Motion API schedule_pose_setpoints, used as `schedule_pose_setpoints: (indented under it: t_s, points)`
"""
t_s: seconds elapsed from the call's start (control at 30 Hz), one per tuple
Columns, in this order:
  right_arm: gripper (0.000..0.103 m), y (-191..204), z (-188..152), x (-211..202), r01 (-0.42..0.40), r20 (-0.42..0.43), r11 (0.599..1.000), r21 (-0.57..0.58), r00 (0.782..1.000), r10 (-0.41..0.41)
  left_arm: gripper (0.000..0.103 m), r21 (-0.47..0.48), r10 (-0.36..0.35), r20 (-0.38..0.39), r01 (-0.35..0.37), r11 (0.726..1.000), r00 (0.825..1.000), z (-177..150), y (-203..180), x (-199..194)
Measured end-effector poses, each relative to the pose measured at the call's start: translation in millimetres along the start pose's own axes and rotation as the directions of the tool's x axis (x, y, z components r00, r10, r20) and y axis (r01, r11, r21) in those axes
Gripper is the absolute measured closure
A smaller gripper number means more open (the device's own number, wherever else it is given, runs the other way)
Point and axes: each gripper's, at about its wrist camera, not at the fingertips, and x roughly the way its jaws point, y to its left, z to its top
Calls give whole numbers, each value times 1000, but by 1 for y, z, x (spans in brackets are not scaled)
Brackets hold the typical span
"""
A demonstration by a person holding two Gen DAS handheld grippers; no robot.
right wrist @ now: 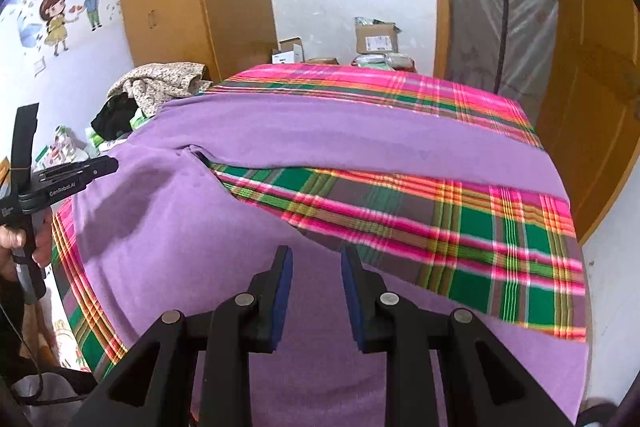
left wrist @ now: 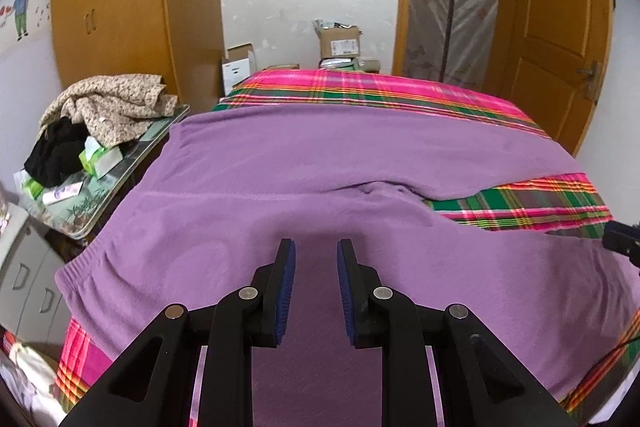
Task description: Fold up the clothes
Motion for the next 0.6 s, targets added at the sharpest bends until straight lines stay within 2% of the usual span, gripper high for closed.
schedule_pose_setpoints:
  t_s: [0.1, 0.2, 0.37, 0.47, 0.6]
  points:
    - [77, 4, 9, -6, -23, 37, 999, -28, 999, 24, 81, 31, 1, 14, -2, 1000, 1000, 6, -6, -4]
    - [77, 6, 20, -16, -52, 110, 997, -56, 992, 58, 81, 86, 22, 51, -26, 996, 998, 11, -16, -9]
    - [77, 14, 33, -27, -30, 222, 987, -157, 973, 65, 81, 151, 3, 101, -18, 988, 995, 15, -26, -13]
    - [77, 21, 38, -24, -21, 225, 980, -198, 972, 66, 81, 150, -39, 84, 26, 988, 996, 15, -26, -10]
    - [77, 24, 45, -15, -87, 155, 981, -173, 981, 114, 81, 104, -53, 38, 48, 993, 998, 18, -20, -4]
